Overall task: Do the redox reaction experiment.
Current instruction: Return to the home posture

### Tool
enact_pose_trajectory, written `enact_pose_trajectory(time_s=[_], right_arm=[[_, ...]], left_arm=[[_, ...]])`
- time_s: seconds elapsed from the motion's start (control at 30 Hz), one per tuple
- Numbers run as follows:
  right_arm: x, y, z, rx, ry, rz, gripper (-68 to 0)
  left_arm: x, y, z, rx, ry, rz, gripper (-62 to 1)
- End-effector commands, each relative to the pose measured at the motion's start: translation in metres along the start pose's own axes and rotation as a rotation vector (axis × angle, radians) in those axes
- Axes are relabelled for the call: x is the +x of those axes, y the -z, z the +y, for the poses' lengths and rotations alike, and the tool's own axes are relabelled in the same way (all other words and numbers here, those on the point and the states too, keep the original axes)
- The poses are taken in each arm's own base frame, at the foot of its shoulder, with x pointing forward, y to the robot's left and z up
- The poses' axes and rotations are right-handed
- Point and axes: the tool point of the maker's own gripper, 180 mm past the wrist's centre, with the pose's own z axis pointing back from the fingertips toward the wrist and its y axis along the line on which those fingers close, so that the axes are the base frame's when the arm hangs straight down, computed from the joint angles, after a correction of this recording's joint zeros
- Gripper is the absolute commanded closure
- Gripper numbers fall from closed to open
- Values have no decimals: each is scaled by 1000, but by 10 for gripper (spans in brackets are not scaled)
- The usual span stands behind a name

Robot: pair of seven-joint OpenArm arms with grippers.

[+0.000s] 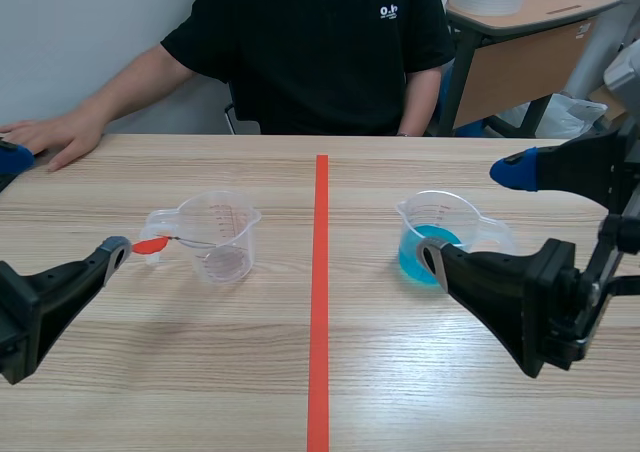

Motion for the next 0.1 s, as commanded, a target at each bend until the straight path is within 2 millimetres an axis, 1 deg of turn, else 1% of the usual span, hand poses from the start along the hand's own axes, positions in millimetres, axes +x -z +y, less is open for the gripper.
enact_pose_trajectory(time_s=[0.0, 0.07], right_arm=[[11, 0, -4, -7, -17, -36, -679], [11, 0, -4, -7, -17, -36, -679]], left_arm=[[1, 0, 0, 5, -12, -2, -623], [-3, 0, 0, 5, -12, 18, -623]])
